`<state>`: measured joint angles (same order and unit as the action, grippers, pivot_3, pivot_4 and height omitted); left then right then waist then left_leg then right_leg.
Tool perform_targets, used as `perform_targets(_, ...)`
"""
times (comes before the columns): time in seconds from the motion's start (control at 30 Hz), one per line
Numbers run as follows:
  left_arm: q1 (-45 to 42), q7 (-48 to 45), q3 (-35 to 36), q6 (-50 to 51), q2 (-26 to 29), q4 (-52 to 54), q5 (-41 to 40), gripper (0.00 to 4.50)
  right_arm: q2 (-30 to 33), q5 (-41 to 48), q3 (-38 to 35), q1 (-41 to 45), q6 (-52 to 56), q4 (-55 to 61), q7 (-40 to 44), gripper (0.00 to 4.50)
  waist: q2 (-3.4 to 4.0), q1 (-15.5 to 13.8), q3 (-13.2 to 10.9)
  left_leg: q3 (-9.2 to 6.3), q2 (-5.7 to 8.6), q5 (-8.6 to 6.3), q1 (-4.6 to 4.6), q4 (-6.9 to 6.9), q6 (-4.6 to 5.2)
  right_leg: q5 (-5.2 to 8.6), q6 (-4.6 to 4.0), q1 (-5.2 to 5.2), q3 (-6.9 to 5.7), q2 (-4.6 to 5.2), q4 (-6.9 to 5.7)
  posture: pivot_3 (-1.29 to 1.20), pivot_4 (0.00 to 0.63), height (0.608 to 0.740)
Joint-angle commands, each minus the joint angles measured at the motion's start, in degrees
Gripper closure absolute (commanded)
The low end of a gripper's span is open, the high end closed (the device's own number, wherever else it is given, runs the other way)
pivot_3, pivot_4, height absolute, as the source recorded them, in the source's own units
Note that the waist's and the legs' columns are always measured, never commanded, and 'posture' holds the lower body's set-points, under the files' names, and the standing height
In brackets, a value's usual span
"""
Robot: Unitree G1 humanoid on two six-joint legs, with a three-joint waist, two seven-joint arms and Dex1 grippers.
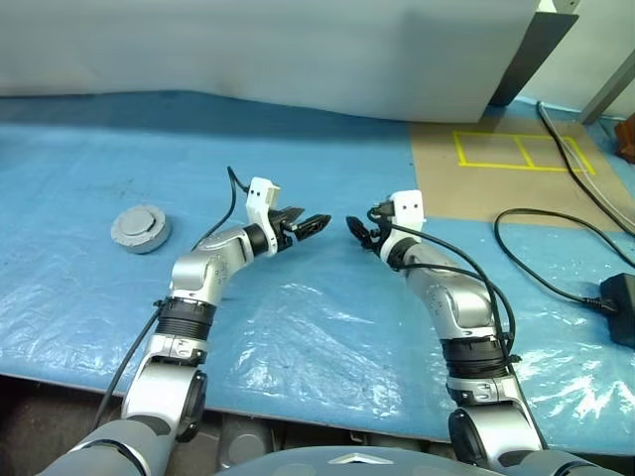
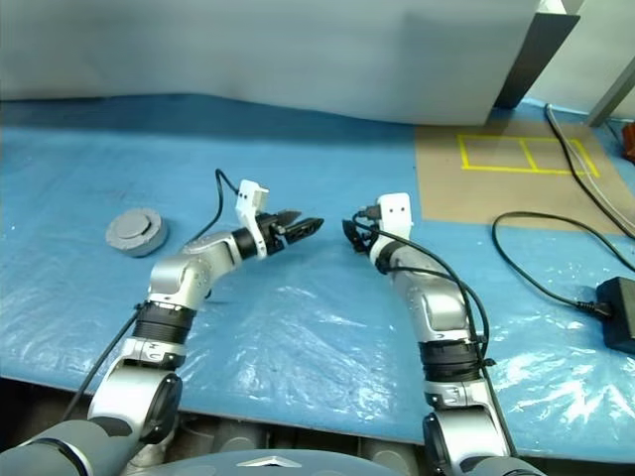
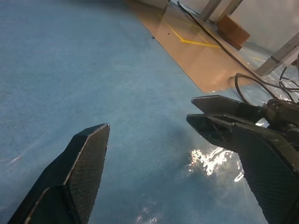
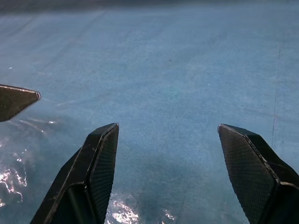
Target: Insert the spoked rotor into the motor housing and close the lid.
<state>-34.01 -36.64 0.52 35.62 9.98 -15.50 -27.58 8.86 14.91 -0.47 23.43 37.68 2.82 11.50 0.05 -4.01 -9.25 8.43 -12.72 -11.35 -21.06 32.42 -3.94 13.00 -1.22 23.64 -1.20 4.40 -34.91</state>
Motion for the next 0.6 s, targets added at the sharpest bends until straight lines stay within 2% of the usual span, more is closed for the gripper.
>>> perform_targets(0.03,-1.3,-0.3,0.4,-1.0,-0.2,1.2,0.1,0.15,0.3,-0.1,-0.2,-0.3,0.2,3.1,0.1,0.96,0.00,0.0,0.0,0.00,0.00,0.00,0.01,0.00,0.00,0.00,0.00,0.00,0.00,0.00,0.00,0.00,0.150,0.740)
perform_targets(0.6,-1.5,0.5,0.8,-1.6,-1.8,-0.3,0.7,0.15,0.7,-0.5,-0.6,-1.7,2.4,4.9,-0.4,0.96,0.00,0.0,0.0,0.00,0.00,0.00,0.01,-0.01,0.00,0.00,0.00,0.00,0.00,0.00,0.01,0.00,0.150,0.740)
